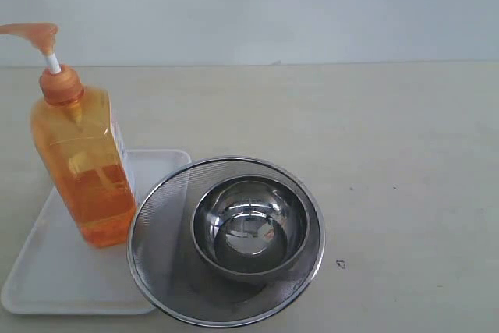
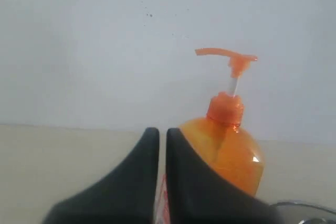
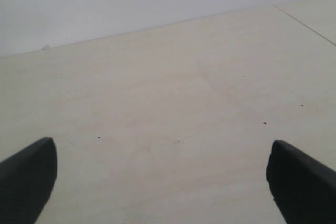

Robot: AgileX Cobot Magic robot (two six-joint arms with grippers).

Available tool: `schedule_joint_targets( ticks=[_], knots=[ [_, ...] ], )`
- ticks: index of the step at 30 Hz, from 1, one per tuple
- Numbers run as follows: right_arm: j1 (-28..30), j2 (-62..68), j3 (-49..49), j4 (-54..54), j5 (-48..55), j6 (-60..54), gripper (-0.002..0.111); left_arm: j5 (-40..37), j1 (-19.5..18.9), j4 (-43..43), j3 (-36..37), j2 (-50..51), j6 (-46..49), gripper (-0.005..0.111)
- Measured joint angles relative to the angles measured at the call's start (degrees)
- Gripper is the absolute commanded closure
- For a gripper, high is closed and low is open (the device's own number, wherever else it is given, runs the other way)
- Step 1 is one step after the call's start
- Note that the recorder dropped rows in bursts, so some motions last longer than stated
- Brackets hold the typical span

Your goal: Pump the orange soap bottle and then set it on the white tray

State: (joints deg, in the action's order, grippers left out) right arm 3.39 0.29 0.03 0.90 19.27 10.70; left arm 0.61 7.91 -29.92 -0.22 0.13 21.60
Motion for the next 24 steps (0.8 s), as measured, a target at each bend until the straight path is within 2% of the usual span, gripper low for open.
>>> schedule_joint_targets(
  ticks=[1, 3, 5, 11, 24],
  knots=[
    [0.0, 0.0, 0.0, -0.1, 0.0, 0.0, 0.003, -2.3, 0.0, 13.4, 0.0, 0.0, -12.6, 0.102],
    [0.0, 0.0, 0.0, -0.1, 0.0, 0.0, 0.003, -7.2, 0.0, 25.3, 0.0, 0.0, -23.2, 0.102],
    [0.0, 0.0, 0.0, -0.1, 0.0, 0.0, 0.003, -12.0, 0.0, 29.4, 0.0, 0.0, -26.2, 0.102],
    [0.0, 0.0, 0.0, -0.1, 0.0, 0.0, 0.003, -18.7, 0.0, 31.0, 0.0, 0.0, -26.5, 0.102],
    [0.0, 0.0, 0.0, -0.1, 0.0, 0.0, 0.003, -19.4, 0.0, 30.5, -0.1, 0.0, -28.9, 0.102]
  ],
)
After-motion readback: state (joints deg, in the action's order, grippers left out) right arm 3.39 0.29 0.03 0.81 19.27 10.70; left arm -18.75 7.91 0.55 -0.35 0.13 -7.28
